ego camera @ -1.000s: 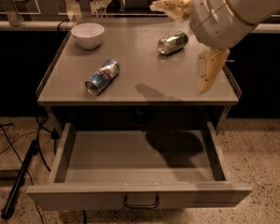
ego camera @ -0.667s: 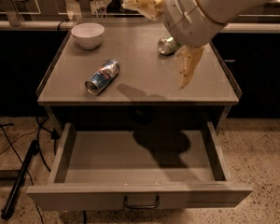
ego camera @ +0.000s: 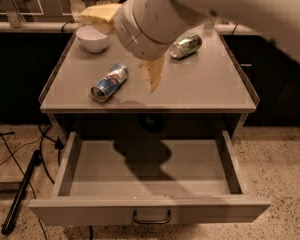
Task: Place redbull can into top drawer
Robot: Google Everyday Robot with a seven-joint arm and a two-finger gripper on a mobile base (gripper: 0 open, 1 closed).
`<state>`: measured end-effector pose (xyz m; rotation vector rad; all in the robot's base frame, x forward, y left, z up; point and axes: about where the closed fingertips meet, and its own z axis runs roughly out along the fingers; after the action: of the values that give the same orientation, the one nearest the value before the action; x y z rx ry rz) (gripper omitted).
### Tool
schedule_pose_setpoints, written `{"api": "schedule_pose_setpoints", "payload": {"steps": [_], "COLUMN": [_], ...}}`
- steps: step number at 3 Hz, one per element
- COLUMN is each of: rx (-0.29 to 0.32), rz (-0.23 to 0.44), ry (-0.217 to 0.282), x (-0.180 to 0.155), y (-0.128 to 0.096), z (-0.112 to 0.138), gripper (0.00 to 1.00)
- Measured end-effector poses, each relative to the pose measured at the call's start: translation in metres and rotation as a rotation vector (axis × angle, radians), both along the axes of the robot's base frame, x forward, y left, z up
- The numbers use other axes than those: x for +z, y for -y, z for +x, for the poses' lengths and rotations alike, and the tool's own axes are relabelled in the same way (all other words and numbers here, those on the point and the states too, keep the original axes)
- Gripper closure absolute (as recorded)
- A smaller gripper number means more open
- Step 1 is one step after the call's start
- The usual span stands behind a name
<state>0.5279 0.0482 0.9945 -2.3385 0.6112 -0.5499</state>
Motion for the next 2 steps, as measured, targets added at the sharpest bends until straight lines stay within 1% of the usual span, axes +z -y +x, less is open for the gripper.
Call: {"api": "schedule_pose_setpoints", "payload": {"steps": [1,2], "rx": [-0.031,-0.031], "rz": [-0.04,-0.04], "ry": [0.044,0.045], "x": [0.0008,0.0007], "y": [0.0101,0.01], "z": [0.0111,0.0112], "gripper": [0.0,0.0]}}
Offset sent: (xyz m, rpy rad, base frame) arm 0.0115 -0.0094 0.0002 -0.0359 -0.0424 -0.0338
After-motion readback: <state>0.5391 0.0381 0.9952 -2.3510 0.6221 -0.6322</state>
